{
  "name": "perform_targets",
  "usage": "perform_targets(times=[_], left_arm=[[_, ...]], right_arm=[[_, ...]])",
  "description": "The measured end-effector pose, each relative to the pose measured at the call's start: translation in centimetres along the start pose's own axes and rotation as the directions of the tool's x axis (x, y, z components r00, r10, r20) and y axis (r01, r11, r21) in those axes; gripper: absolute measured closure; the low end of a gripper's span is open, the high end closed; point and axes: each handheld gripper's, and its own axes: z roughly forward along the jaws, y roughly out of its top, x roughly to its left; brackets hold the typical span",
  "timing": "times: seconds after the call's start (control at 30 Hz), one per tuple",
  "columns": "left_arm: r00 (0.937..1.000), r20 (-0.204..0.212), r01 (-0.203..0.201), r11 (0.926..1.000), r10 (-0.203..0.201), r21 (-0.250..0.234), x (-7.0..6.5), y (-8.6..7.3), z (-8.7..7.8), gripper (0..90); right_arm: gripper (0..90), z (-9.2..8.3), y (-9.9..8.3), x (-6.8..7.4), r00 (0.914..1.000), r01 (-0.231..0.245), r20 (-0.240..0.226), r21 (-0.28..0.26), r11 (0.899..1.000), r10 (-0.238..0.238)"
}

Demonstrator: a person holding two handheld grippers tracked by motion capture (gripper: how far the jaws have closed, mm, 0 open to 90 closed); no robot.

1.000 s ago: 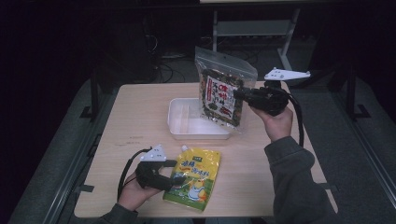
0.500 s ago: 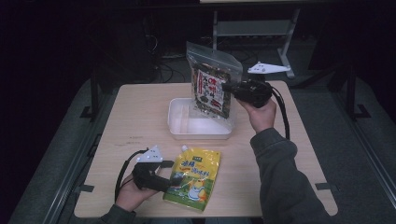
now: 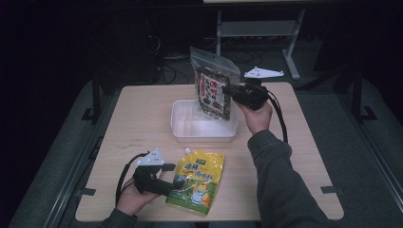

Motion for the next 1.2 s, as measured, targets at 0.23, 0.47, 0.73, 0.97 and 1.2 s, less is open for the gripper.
perform_targets(times=[0.23, 0.47, 0.73, 0.97, 1.2], left_arm=[[1.0000, 0.001, 0.009, 1.0000, -0.009, -0.004, 0.2, -0.1, -0.3, 27.0], [0.9999, 0.002, 0.010, 0.9999, -0.010, -0.002, 0.2, -0.1, -0.1, 26.9], [0.9999, 0.002, 0.010, 0.9999, -0.010, 0.000, 0.3, -0.2, -0.2, 26.9], [0.9999, 0.001, 0.013, 0.9999, -0.013, 0.002, 0.4, -0.2, -0.2, 26.9], [0.9998, -0.003, 0.019, 0.9998, -0.019, 0.001, 0.5, -0.3, -0.2, 26.6]], right_arm=[[74.9, 1.0, -1.1, -0.4, 0.9999, -0.015, -0.001, 0.011, 1.000, 0.015], [74.8, 1.8, -1.7, -0.7, 1.0000, 0.002, -0.009, 0.037, 0.999, -0.002], [74.7, 2.1, -3.1, -1.9, 0.9986, -0.032, -0.040, 0.035, 0.999, 0.033], [74.7, 2.3, -3.6, -2.5, 0.9969, -0.043, -0.065, 0.034, 0.998, 0.045], [74.5, 2.5, -3.9, -3.4, 0.9940, -0.053, -0.094, 0.033, 0.998, 0.056]])
